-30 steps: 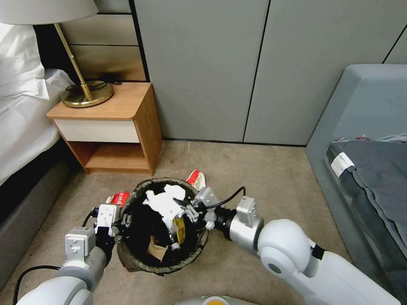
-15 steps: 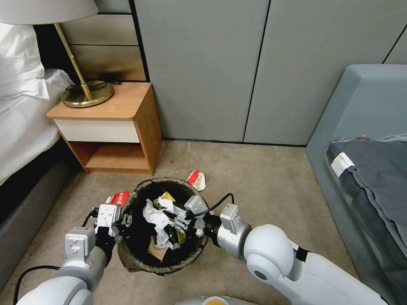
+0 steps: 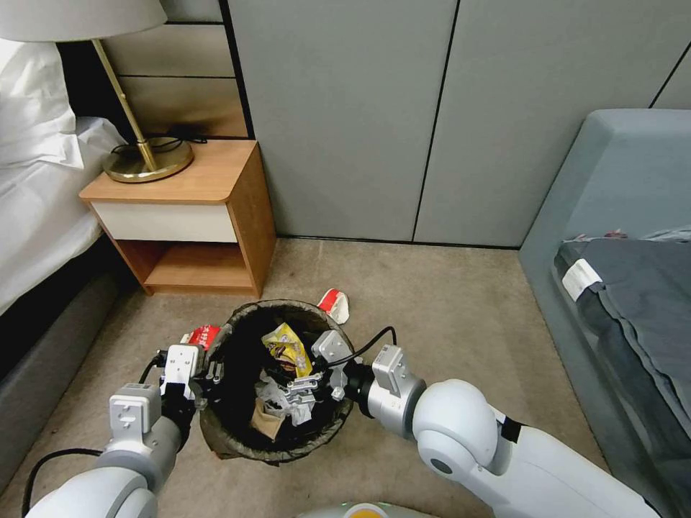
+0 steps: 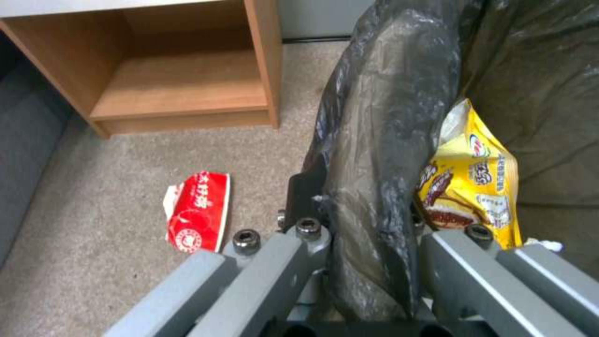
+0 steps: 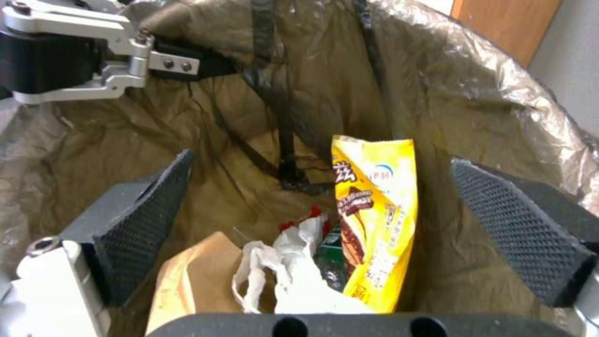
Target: Pick up the trash bin, then pick up the garbage from the floor and place it into the trash bin.
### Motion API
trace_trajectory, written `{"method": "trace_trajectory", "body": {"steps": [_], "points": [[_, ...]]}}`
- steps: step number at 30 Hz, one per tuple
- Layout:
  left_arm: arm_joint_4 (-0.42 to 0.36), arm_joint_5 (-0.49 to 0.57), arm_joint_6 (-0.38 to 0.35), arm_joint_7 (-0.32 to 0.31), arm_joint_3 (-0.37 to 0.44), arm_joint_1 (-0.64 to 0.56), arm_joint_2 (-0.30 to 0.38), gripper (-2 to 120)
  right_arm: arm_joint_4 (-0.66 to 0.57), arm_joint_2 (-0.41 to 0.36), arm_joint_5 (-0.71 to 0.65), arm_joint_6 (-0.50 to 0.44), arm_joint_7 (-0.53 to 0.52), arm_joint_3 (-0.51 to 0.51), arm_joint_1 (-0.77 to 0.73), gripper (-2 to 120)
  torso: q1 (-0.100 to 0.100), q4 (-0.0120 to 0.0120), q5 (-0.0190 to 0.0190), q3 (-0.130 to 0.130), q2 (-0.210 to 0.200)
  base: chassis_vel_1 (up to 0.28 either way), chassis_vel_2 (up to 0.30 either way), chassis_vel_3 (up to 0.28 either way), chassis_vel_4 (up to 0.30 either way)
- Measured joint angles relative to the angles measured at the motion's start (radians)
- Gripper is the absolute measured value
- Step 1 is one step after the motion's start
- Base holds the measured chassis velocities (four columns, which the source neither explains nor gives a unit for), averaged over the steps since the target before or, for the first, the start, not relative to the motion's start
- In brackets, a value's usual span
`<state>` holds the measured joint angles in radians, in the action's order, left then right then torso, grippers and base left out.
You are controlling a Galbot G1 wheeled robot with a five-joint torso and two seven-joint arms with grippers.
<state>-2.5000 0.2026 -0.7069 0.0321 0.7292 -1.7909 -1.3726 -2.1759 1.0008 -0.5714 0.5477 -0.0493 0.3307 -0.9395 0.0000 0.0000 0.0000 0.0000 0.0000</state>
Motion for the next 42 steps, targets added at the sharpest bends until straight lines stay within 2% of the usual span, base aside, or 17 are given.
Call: {"method": "trace_trajectory", "body": {"steps": [13, 24, 28, 32, 34, 35, 38, 39, 41, 42], "points": [[0.0, 0.0, 0.0, 0.002, 0.0, 0.005, -0.003, 3, -0.039, -0.02, -0.001, -0.005, -0.001, -0.028, -0.006, 100, 0.0, 0.0001, 0.0001, 0.0, 0.0, 0.0, 0.0, 0.0, 0.0], [0.0, -0.001, 0.0, 0.002, 0.001, 0.008, -0.006, 3, -0.114, -0.066, -0.009, -0.059, 0.014, -0.149, -0.064, 100, 0.0, 0.0, 0.0001, 0.0, 0.0, 0.0, 0.0, 0.0, 0.0], [0.0, -0.004, 0.0, 0.002, 0.0, 0.009, -0.006, 3, -0.129, -0.083, 0.009, -0.144, 0.03, -0.238, -0.116, 100, 0.0, -0.0001, 0.0001, 0.0, 0.0, 0.0, 0.0, 0.0, 0.0], [0.0, -0.009, 0.001, 0.002, 0.0, 0.009, -0.007, 3, -0.134, -0.085, 0.034, -0.186, 0.028, -0.275, -0.147, 100, 0.0, 0.0002, 0.0001, 0.0, 0.0, 0.0, 0.0, 0.0, 0.0], [0.0, -0.017, 0.004, 0.005, 0.001, 0.009, -0.006, 3, -0.151, -0.081, 0.087, -0.291, -0.009, -0.361, -0.259, 100, 0.0, 0.0001, 0.0001, 0.0, 0.0, 0.0, 0.0, 0.0, 0.0], [0.0, -0.017, 0.004, 0.005, 0.001, 0.009, -0.006, 3, -0.151, -0.081, 0.087, -0.291, -0.009, -0.361, -0.259, 100, 0.0, 0.0001, 0.0001, 0.0, 0.0, 0.0, 0.0, 0.0, 0.0], [0.0, -0.016, 0.006, 0.007, 0.006, 0.006, 0.0, 3, -0.182, -0.039, 0.182, -0.391, -0.025, -0.502, -0.438, 100, 0.0, -0.0001, 0.0, 0.0, 0.0, 0.0, 0.0, 0.0, 0.0], [0.0, -0.016, 0.006, 0.007, 0.006, 0.006, 0.0, 3, -0.182, -0.039, 0.182, -0.391, -0.025, -0.502, -0.438, 100, 0.0, -0.0001, 0.0, 0.0, 0.0, 0.0, 0.0, 0.0, 0.0], [0.0, -0.013, 0.006, 0.007, 0.009, 0.004, 0.002, 3, -0.184, 0.026, 0.308, -0.446, -0.012, -0.616, -0.543, 100, 0.0, -0.0001, 0.0, 0.0, 0.0, 0.0, 0.0, 0.0, 0.0], [0.0, -0.013, 0.006, 0.007, 0.009, 0.004, 0.002, 3, -0.184, 0.026, 0.308, -0.446, -0.012, -0.616, -0.543, 100, 0.0, -0.0001, 0.0, 0.0, 0.0, 0.0, 0.0, 0.0, 0.0]]}}
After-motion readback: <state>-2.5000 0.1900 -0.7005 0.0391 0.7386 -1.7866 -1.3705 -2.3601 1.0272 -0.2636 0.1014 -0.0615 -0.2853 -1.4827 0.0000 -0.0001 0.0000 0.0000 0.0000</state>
